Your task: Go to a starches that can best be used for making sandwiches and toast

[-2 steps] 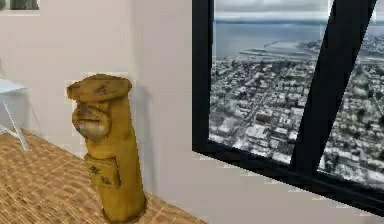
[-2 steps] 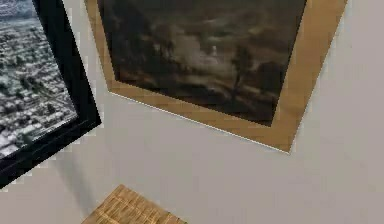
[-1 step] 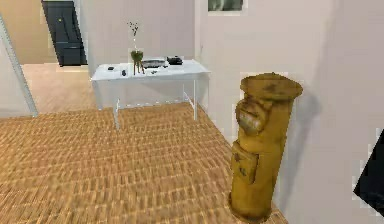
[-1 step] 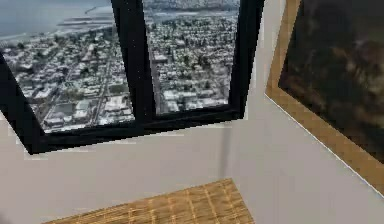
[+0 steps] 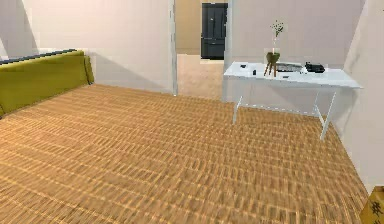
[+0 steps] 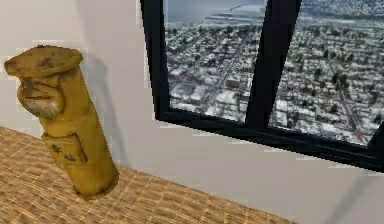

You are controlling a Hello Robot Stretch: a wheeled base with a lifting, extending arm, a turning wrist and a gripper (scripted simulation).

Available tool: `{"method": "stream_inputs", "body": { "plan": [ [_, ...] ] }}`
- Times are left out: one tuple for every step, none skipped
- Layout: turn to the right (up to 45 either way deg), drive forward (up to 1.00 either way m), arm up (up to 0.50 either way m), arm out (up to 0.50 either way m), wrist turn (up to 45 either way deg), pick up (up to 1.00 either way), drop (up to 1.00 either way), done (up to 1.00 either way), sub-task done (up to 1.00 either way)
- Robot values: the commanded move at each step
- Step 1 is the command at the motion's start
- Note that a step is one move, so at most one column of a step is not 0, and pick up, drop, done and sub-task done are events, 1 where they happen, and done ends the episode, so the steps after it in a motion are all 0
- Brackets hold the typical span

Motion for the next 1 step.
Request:
{"method": "stream_inputs", "body": {
  "plan": [
    [0.0,1.00,0.00,0.00,0.0,0.00,0.00,0.00,0.00]
  ]
}}
